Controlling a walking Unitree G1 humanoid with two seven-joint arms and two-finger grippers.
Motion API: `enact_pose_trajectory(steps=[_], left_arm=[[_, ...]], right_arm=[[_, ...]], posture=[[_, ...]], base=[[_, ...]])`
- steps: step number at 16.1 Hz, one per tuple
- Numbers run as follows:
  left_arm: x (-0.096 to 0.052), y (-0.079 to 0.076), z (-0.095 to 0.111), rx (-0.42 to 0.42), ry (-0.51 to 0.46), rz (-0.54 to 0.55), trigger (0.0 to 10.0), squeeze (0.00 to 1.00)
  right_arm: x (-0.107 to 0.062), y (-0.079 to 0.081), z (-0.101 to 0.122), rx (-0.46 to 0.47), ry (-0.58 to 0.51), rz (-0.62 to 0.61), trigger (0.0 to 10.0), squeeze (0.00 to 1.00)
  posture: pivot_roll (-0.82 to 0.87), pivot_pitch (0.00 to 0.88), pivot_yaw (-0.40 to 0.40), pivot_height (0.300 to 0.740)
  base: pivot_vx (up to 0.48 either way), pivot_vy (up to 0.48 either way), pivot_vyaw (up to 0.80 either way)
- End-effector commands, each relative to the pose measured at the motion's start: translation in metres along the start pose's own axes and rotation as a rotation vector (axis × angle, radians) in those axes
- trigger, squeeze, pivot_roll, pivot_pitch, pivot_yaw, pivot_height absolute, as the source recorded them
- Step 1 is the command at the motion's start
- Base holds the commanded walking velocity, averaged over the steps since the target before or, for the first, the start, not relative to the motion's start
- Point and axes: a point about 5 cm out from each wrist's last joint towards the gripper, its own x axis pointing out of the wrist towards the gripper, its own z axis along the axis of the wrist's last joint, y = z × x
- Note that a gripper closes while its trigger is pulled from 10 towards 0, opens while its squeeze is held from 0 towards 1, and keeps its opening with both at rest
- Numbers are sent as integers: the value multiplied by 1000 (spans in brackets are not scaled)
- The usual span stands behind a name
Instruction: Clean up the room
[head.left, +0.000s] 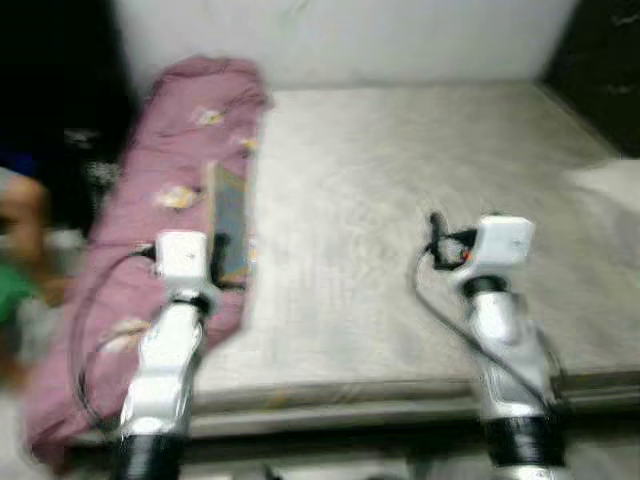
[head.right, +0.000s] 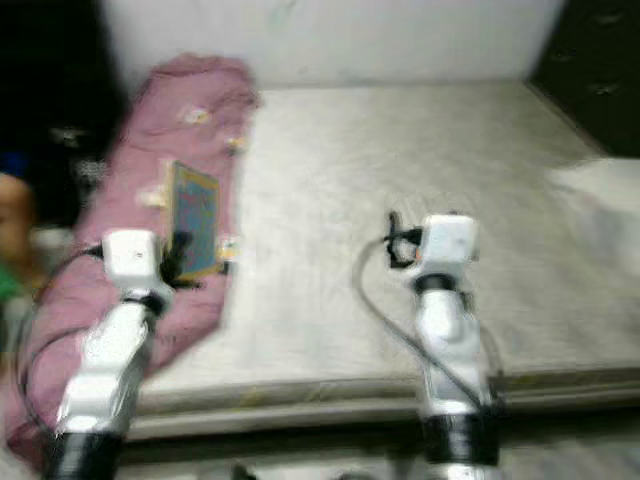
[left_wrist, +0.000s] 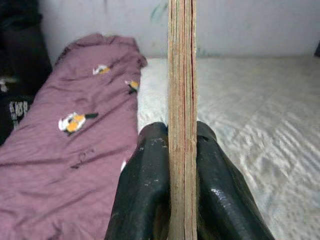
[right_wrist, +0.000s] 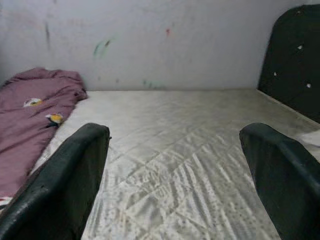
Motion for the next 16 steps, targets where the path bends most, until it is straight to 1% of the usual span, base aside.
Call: enact_pose_trajectory(steps=[1, 2, 5, 7, 9, 10, 11, 16], left_arm=[[3, -2, 14, -9, -67, -9, 10000, 0], [3, -1, 14, -10, -67, -8, 10000, 0], [3, 0, 13, -27, -80, 36, 10000, 0], [2, 2, 13, -22, -75, 53, 10000, 0], [1, 5, 11, 27, -57, 76, 10000, 0], [1, 5, 9, -14, -49, 68, 10000, 0], [1, 6, 9, -28, -53, 79, 10000, 0], [0, 3, 10, -21, -76, 58, 10000, 0]], right_arm=[[1, -4, 2, -13, -5, -9, 10000, 0], [1, -4, 2, -15, -4, -10, 10000, 0], [-1, -4, 0, -29, 1, -2, 10000, 0], [-1, -2, 1, -60, -10, 20, 10000, 0], [-1, -2, 2, -62, -14, 26, 10000, 0], [0, -2, 2, -61, -14, 31, 10000, 0], [0, -1, 2, -60, -12, 32, 10000, 0], [2, -1, 2, -52, -8, 30, 10000, 0]], posture=[[-12, 0, 53, 740], [-12, 0, 53, 740], [-14, 0, 52, 740], [-17, 0, 51, 740], [-14, 0, 44, 740], [-8, 0, 37, 740], [-6, 0, 34, 740], [-8, 0, 35, 740]], base=[[0, -375, 0], [0, -364, 0], [0, 0, 0], [0, 0, 0], [0, 0, 572], [0, 0, 763], [0, 0, 675], [0, 0, 0]])
